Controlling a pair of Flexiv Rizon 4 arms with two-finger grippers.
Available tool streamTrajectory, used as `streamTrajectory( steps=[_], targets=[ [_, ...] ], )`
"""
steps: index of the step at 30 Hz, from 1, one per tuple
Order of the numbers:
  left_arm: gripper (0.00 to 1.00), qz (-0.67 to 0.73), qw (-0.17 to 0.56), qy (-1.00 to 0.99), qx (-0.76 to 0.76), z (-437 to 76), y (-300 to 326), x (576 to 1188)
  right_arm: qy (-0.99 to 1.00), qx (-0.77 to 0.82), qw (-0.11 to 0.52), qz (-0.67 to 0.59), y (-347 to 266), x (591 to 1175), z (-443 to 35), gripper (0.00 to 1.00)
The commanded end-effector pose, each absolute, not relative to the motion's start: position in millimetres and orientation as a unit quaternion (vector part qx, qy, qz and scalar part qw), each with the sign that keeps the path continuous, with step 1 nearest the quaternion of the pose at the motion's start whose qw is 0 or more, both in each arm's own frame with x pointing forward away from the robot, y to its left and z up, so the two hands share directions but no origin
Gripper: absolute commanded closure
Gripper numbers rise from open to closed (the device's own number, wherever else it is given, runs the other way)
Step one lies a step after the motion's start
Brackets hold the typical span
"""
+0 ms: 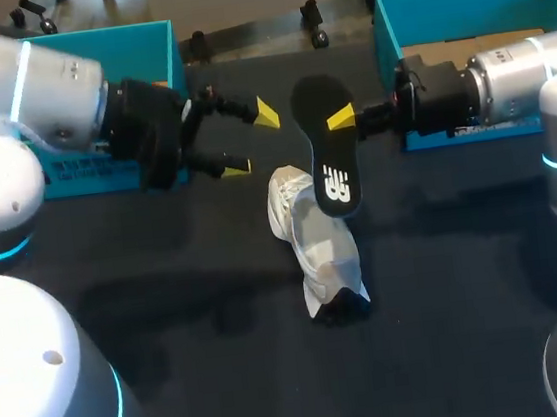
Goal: Take the shoe out of the shoebox, open the shoe tongue, remove and reinsert the insole, then place the shoe into the shoebox
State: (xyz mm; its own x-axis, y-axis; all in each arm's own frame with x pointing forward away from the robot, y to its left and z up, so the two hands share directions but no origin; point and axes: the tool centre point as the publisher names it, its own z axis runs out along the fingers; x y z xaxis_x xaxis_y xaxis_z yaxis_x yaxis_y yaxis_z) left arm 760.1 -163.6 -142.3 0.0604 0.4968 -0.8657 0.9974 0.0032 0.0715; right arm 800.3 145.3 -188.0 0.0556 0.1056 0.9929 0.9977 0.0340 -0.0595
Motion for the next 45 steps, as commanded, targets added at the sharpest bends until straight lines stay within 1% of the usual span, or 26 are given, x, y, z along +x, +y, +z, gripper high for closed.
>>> streamTrajectory(
  steps=[1, 9, 17, 25, 39, 45],
  targets=[
    [0.0, -0.28, 0.313, 0.631, 0.652, -131.6, -171.7, 770.2, -0.52, -0.53, 0.498, -0.449, 147.8, 802.0, -191.2, 1.0],
    [0.0, -0.24, 0.229, 0.663, 0.671, -119.0, -172.8, 779.9, -0.519, -0.531, 0.496, -0.45, 148.8, 802.1, -197.5, 1.0],
    [0.0, -0.205, 0.192, 0.673, 0.684, -106.7, -176.4, 790.0, -0.519, -0.528, 0.497, -0.453, 150.2, 803.3, -201.1, 1.0],
    [0.0, -0.148, 0.098, 0.682, 0.71, -89.0, -183.5, 793.2, -0.518, -0.531, 0.496, -0.452, 152.3, 802.3, -207.0, 1.0],
    [0.0, -0.105, 0.062, 0.676, 0.726, -62.3, -211.3, 799.5, -0.521, -0.53, 0.491, -0.455, 152.9, 801.4, -209.6, 1.0],
    [0.0, -0.067, 0.047, 0.678, 0.73, -61.8, -224.9, 811.5, -0.523, -0.527, 0.492, -0.454, 152.7, 802.1, -211.9, 1.0]
  ],
)
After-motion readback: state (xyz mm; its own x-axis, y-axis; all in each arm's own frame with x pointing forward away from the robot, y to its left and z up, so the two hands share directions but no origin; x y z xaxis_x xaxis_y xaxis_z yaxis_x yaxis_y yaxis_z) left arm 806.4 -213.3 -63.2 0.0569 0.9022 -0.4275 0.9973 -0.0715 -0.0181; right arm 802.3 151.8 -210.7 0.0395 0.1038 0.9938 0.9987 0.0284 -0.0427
